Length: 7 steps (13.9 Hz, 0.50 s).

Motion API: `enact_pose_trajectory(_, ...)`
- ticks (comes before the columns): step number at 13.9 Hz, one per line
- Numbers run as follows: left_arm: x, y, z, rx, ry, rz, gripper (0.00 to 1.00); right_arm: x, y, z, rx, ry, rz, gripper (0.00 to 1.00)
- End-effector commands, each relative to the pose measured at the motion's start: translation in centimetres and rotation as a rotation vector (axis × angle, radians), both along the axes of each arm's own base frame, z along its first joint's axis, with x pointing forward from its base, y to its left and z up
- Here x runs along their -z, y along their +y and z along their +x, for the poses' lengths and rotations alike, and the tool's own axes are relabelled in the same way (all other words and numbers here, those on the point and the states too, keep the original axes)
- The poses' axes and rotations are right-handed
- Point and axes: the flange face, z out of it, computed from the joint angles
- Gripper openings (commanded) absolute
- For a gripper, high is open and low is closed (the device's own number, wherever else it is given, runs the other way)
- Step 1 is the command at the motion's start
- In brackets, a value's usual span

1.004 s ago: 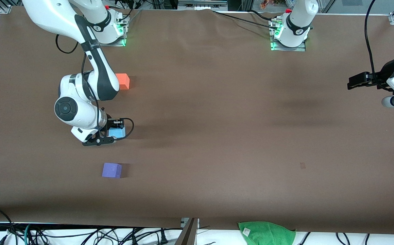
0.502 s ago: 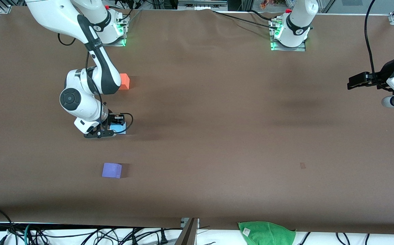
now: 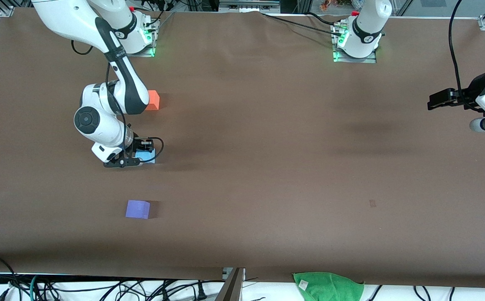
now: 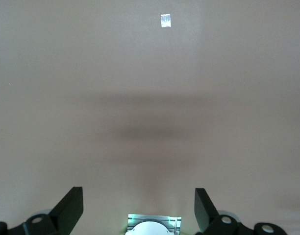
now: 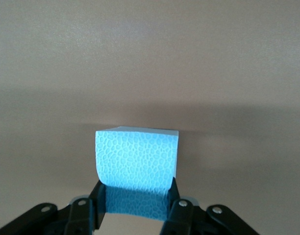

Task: Place blue block between orange and purple blocks
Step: 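Lower the blue cube between the orange and purple cubes, open gripper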

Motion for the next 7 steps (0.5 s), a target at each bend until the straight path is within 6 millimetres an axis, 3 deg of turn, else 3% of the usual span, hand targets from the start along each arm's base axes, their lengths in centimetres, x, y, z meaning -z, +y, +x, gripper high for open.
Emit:
enact_pose_trajectory(1,-0.1,-0.3,-0.1,-0.01,0.003,-0.012,1.0,-0.2,-0.3,-1.2,0.025,-0.002,0.024,0.78)
enact_pose_trajectory(2,-0.1,-0.3,-0.1,-0.01,0.003,-0.012,1.0,-0.5,-0.2,-1.1,0.046,0.002,0.04,1.0)
enact_pose_trajectory(7,-0.4,-0.4,0.4,-0.009,-0.008,-0.01,1.0,-4.1,-0.3,-1.0,0.053,0.011,0.061,1.0)
